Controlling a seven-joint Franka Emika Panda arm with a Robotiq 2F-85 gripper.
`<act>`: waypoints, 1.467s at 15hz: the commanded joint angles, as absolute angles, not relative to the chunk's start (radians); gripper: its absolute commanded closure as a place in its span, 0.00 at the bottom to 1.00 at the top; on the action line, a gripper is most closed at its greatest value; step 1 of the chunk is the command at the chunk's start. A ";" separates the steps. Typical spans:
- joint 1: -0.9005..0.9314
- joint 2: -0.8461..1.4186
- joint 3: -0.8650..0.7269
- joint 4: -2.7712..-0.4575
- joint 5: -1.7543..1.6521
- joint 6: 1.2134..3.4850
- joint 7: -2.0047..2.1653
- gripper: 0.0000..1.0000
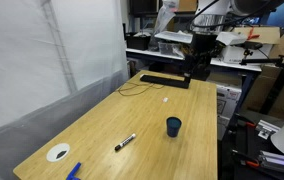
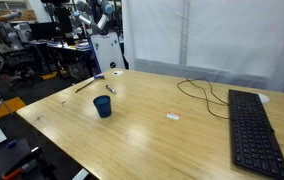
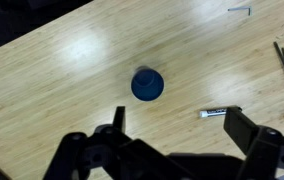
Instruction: Move the cup to the right
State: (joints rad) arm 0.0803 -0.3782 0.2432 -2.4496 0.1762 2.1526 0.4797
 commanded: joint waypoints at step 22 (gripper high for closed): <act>0.160 0.065 0.225 -2.414 0.196 2.609 0.544 0.00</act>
